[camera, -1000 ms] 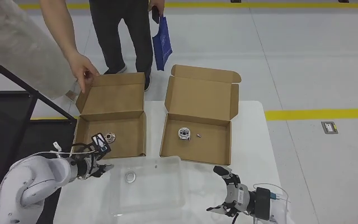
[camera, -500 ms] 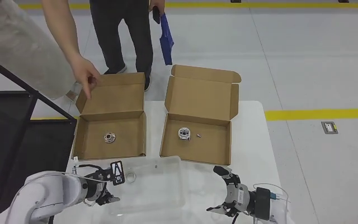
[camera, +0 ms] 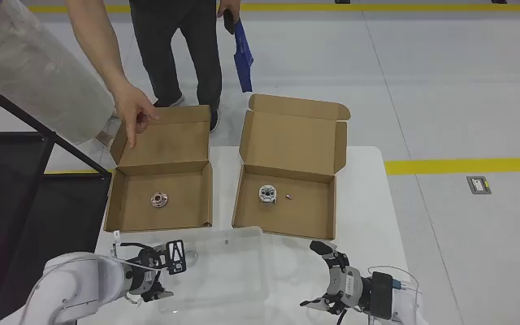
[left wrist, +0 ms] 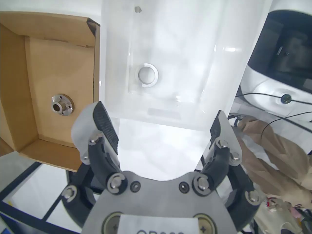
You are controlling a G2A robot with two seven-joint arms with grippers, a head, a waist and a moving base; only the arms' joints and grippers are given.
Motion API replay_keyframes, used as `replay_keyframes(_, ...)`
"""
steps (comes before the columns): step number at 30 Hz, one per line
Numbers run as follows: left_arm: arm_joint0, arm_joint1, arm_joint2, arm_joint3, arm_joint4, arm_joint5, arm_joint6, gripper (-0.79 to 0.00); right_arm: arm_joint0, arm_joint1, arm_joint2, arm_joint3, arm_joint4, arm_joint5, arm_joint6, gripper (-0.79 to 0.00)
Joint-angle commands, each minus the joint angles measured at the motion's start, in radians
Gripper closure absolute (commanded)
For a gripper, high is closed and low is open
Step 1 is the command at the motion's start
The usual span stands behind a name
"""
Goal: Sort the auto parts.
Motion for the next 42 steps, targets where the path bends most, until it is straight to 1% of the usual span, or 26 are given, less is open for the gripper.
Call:
replay_keyframes(1, -0.008, 0.0, 0.04, -0.019, 0.074, 0.002, -0.002, -0.668, 0.0, 0.0, 0.0, 0.0, 0.0, 0.0, 0.0, -0.785)
replay_keyframes(4, -0.034, -0.004, 0.103, -0.03, 0.129, 0.012, -0.012, -0.57, 0.0, 0.0, 0.0, 0.0, 0.0, 0.0, 0.0, -0.785)
replay_keyframes(5, -0.049, -0.007, 0.122, -0.026, 0.139, 0.022, -0.021, -0.554, 0.0, 0.0, 0.0, 0.0, 0.0, 0.0, 0.0, -0.785)
replay_keyframes(9, -0.121, -0.02, 0.206, 0.006, 0.152, 0.043, -0.043, -0.514, 0.0, 0.0, 0.0, 0.0, 0.0, 0.0, 0.0, -0.785)
replay_keyframes(11, -0.162, -0.028, 0.25, 0.033, 0.149, 0.049, -0.049, -0.465, 0.0, 0.0, 0.0, 0.0, 0.0, 0.0, 0.0, -0.785)
replay_keyframes(13, -0.206, -0.036, 0.291, 0.065, 0.151, 0.06, -0.059, -0.44, 0.0, 0.0, 0.0, 0.0, 0.0, 0.0, 0.0, -0.785)
replay_keyframes(20, -0.349, -0.079, 0.425, 0.179, 0.143, 0.099, -0.091, -0.379, 0.0, 0.0, 0.0, 0.0, 0.0, 0.0, 0.0, -0.785)
replay_keyframes(25, -0.43, -0.11, 0.496, 0.271, 0.137, 0.105, -0.088, -0.366, 0.0, 0.0, 0.0, 0.0, 0.0, 0.0, 0.0, -0.785)
replay_keyframes(30, -0.486, -0.135, 0.55, 0.347, 0.144, 0.1, -0.089, -0.369, 0.0, 0.0, 0.0, 0.0, 0.0, 0.0, 0.0, -0.785)
replay_keyframes(36, -0.524, -0.157, 0.593, 0.416, 0.165, 0.093, -0.08, -0.366, 0.0, 0.0, 0.0, 0.0, 0.0, 0.0, 0.0, -0.785)
replay_keyframes(42, -0.545, -0.174, 0.623, 0.457, 0.19, 0.1, -0.063, -0.366, 0.0, 0.0, 0.0, 0.0, 0.0, 0.0, 0.0, -0.785)
